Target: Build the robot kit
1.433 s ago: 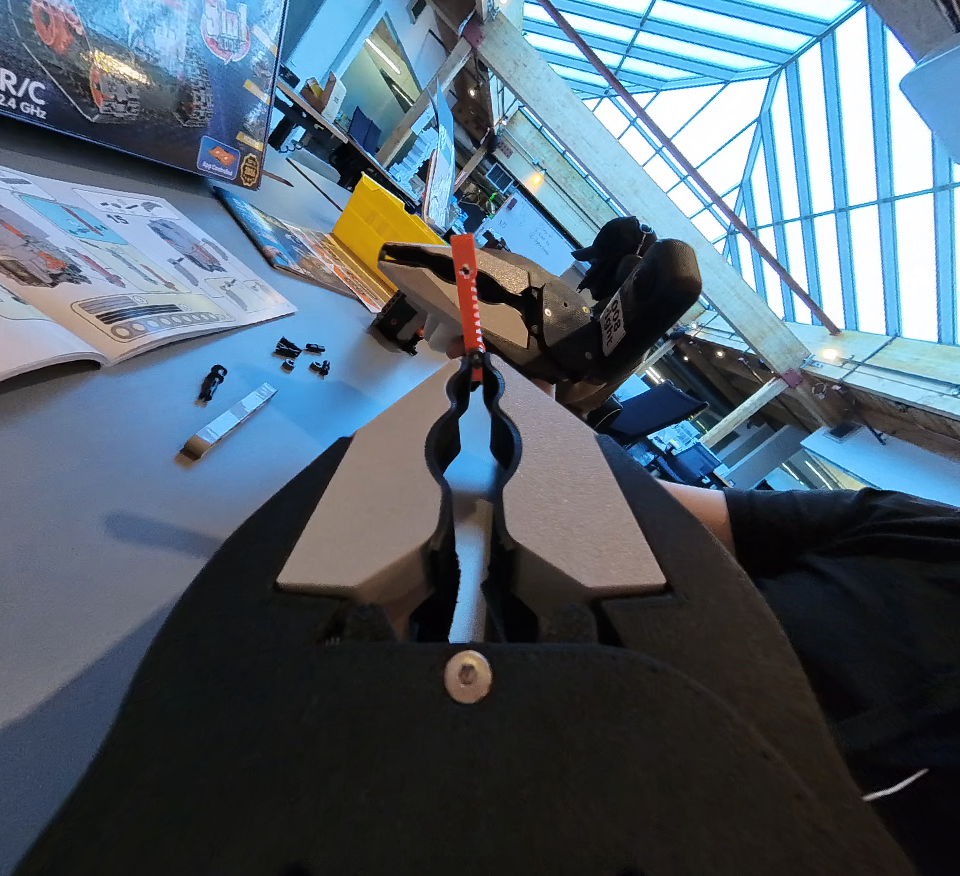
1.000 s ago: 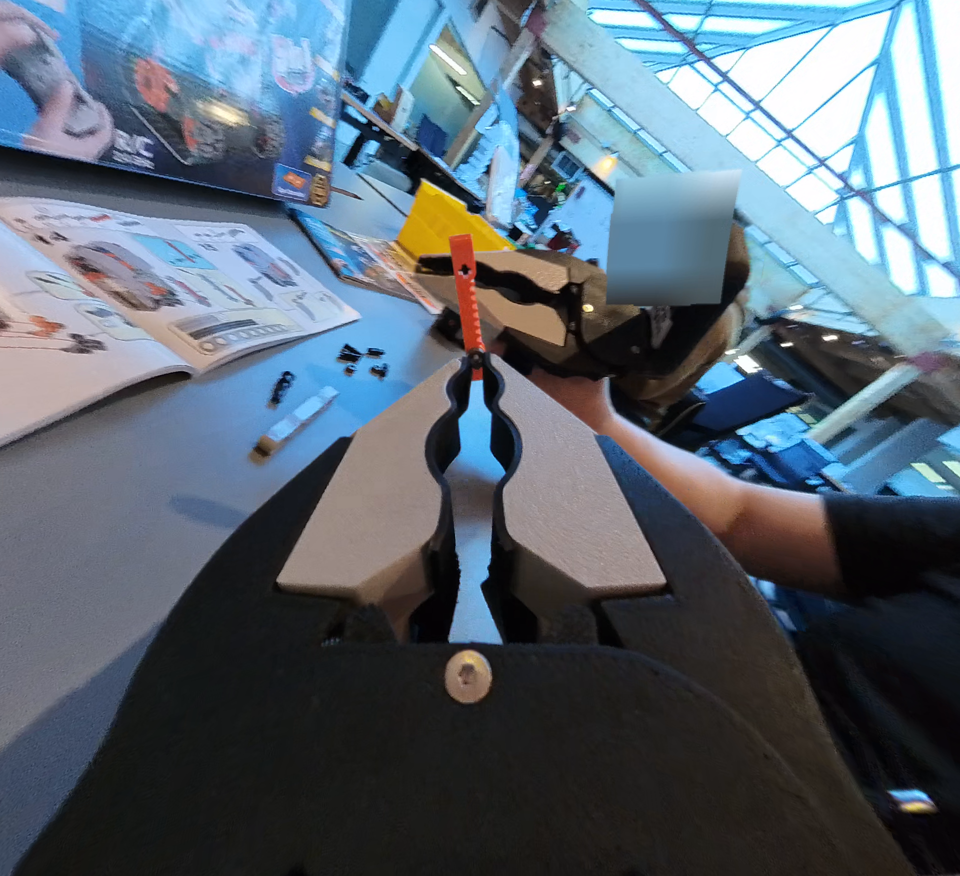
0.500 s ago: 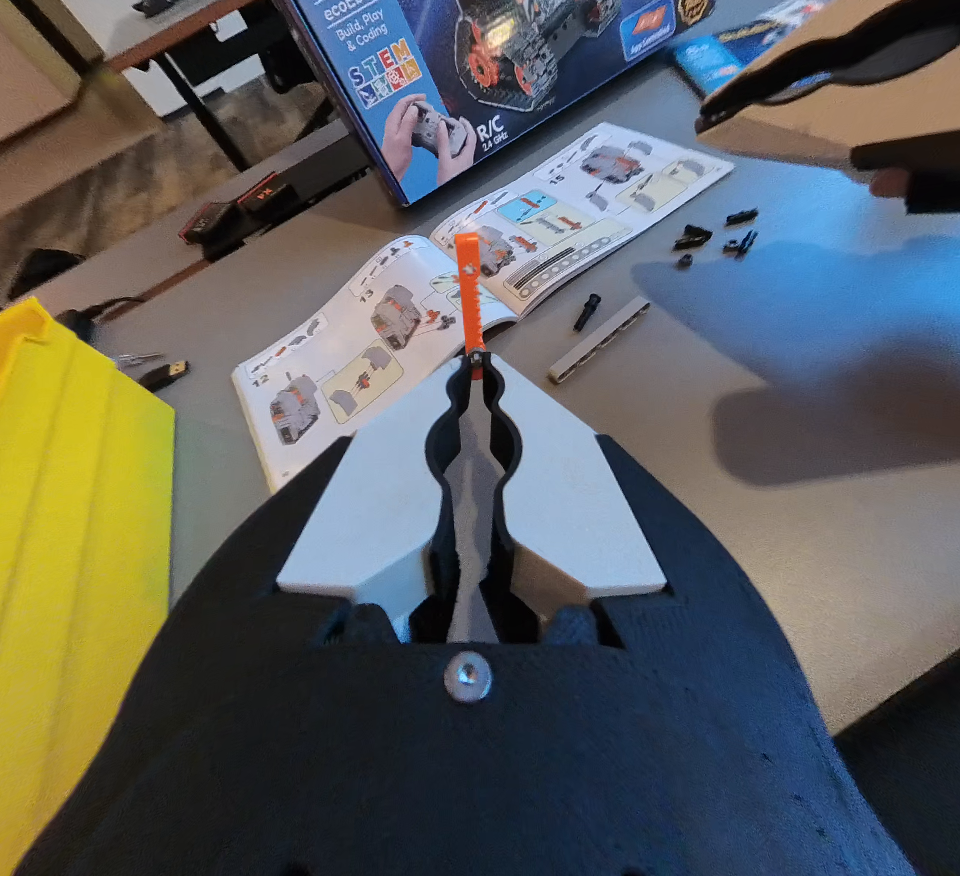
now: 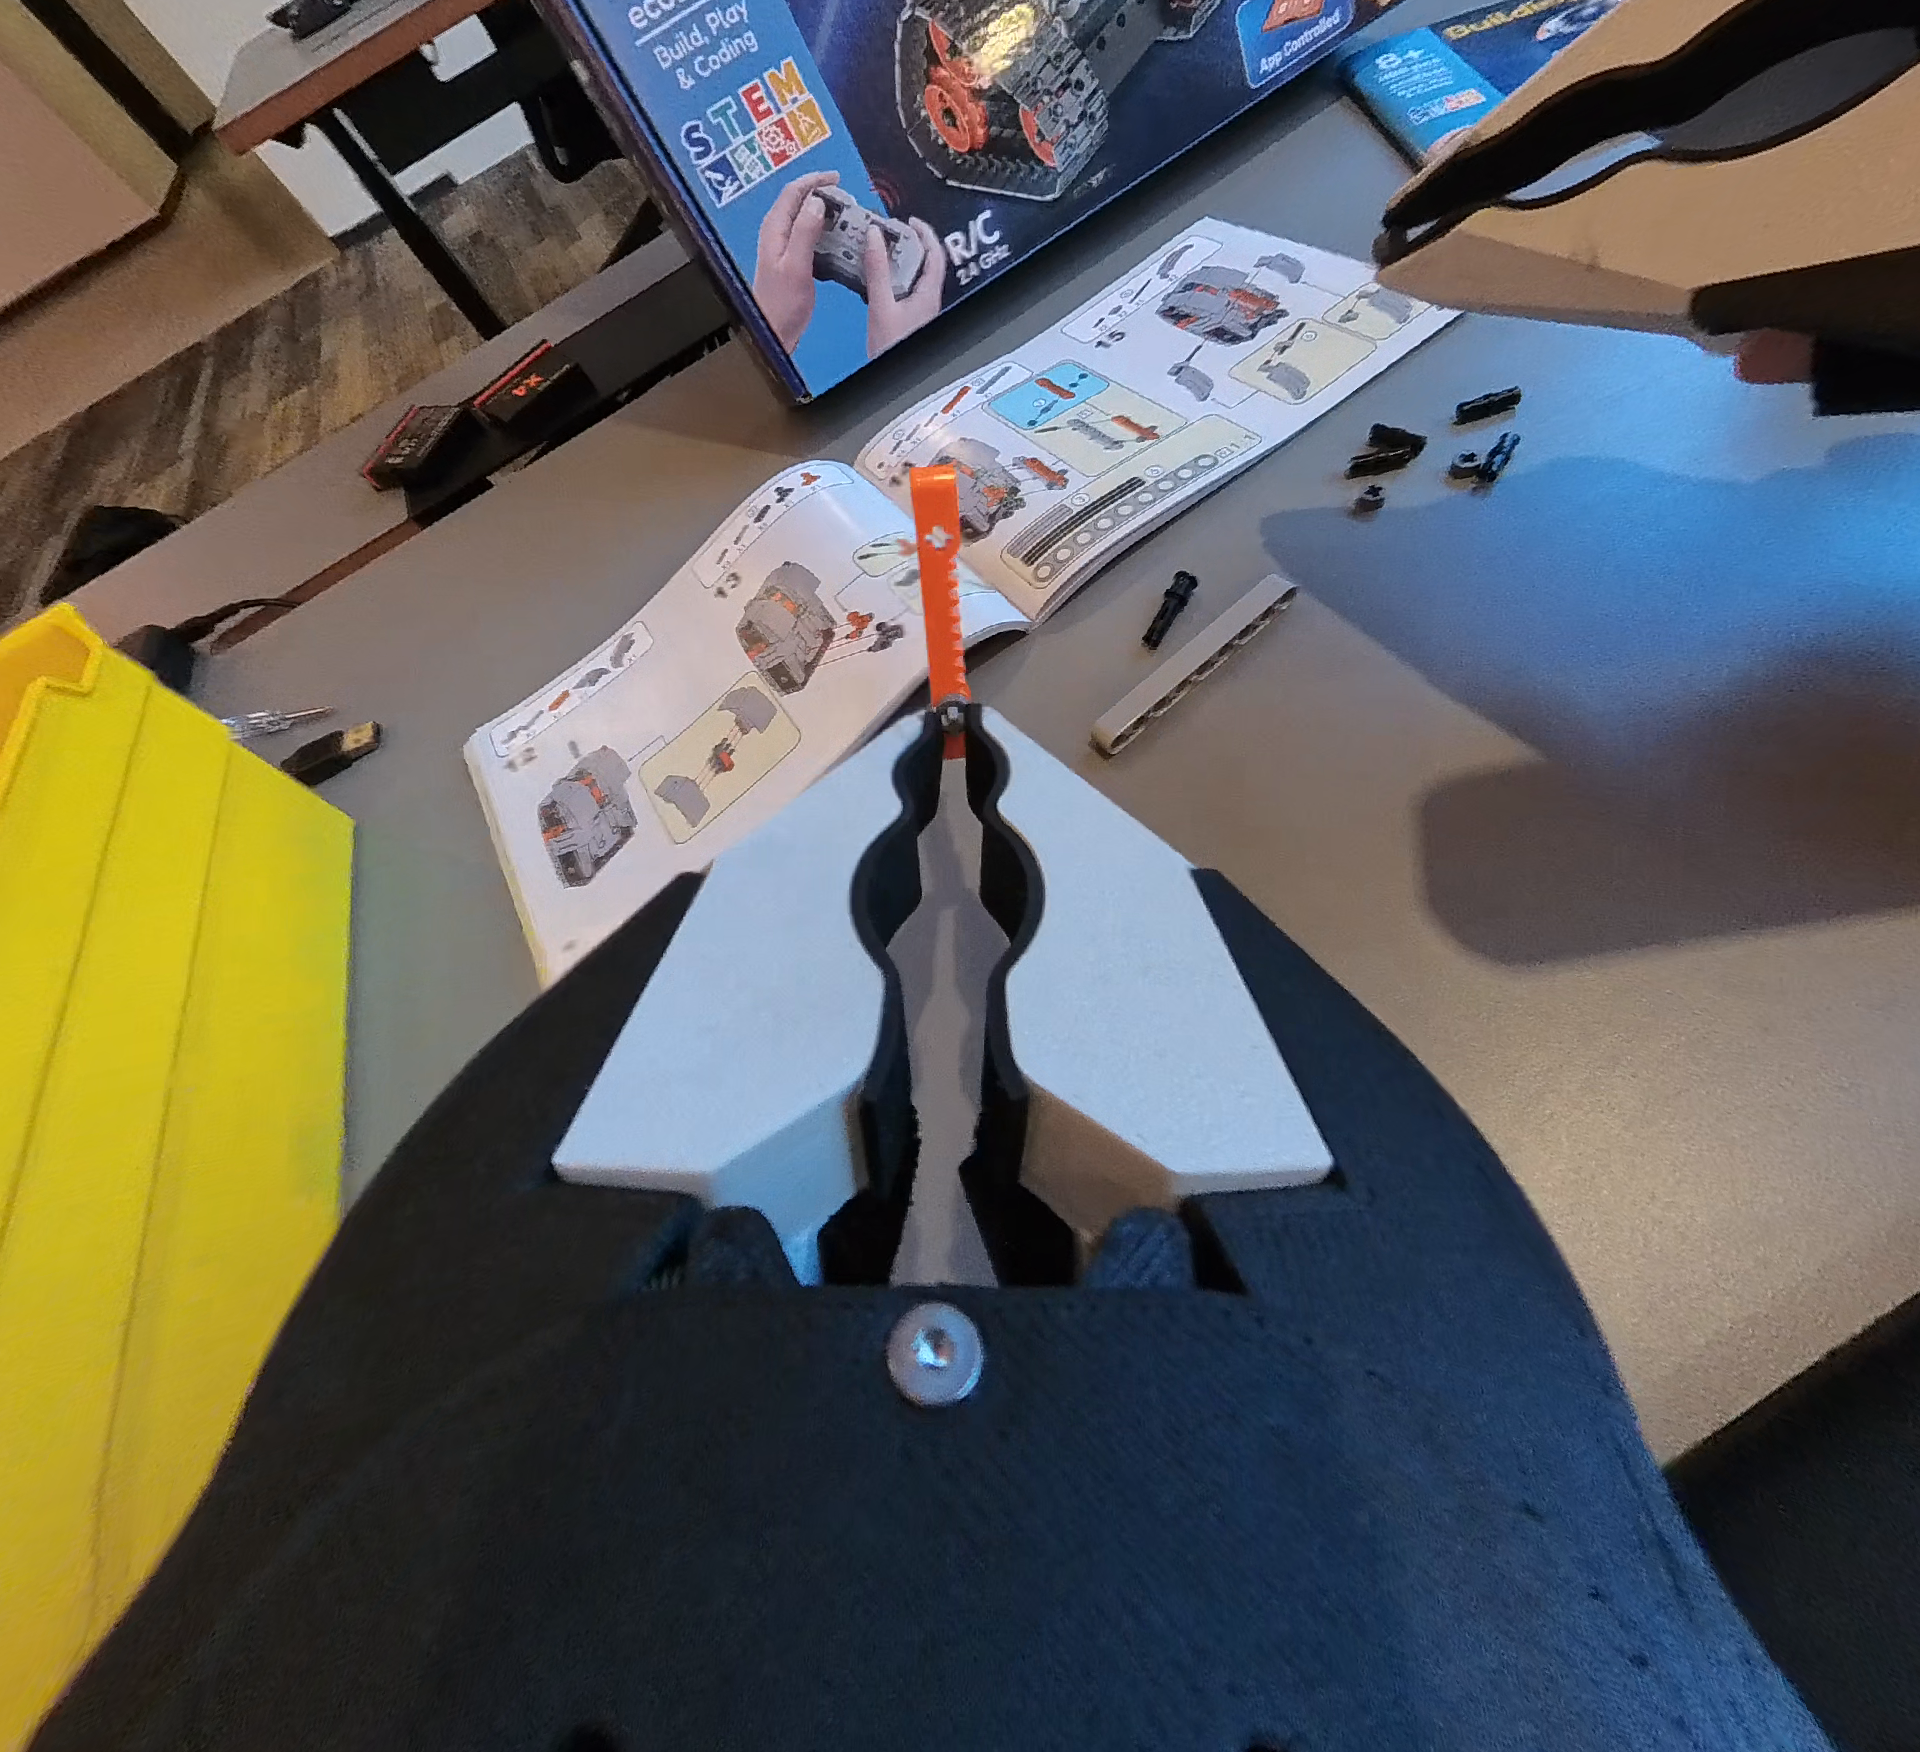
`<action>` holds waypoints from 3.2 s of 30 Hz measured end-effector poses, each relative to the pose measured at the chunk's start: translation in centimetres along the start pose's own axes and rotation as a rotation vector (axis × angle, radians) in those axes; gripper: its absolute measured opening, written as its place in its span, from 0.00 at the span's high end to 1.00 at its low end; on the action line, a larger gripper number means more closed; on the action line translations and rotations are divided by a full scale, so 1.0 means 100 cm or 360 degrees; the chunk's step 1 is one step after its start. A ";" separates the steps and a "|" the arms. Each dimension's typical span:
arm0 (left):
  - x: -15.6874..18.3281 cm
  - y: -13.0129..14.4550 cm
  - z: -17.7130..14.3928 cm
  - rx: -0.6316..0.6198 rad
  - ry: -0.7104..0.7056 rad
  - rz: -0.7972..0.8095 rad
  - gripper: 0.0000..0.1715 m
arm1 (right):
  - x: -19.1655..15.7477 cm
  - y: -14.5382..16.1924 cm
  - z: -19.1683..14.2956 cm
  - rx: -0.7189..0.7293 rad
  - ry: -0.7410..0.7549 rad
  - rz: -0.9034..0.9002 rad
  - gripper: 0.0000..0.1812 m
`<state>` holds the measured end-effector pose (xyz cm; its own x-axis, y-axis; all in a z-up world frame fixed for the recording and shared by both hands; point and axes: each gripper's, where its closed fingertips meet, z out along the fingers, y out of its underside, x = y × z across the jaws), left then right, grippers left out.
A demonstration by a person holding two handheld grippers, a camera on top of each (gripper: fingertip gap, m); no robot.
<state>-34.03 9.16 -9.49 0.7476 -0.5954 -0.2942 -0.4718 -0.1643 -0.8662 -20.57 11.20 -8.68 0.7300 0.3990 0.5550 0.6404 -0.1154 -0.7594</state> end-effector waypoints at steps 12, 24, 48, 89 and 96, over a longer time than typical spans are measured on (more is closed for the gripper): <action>0.046 -0.053 -0.065 0.0595 0.1710 -0.1144 1.00 | -0.055 -0.086 -0.082 0.0945 -0.1229 0.0735 0.97; 0.052 -0.060 -0.084 0.0640 0.2038 -0.1249 1.00 | -0.070 -0.098 -0.100 0.1070 -0.1456 0.0731 0.97; 0.056 -0.060 -0.091 0.0576 0.2247 -0.1377 1.00 | -0.079 -0.103 -0.105 0.1135 -0.1489 0.0657 0.97; 0.069 -0.036 -0.081 0.0266 0.2375 -0.1466 1.00 | -0.097 -0.081 -0.100 0.0968 -0.1396 0.0300 0.97; 0.069 -0.039 -0.088 0.0276 0.2476 -0.1480 1.00 | -0.103 -0.085 -0.106 0.1014 -0.1476 0.0326 0.97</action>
<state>-31.16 -1.24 -4.61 -0.4062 -0.4937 0.7690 -0.0783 -0.8196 -0.5676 -31.00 -1.53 -4.32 0.1798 0.9740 0.1376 0.0992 0.1212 -0.9877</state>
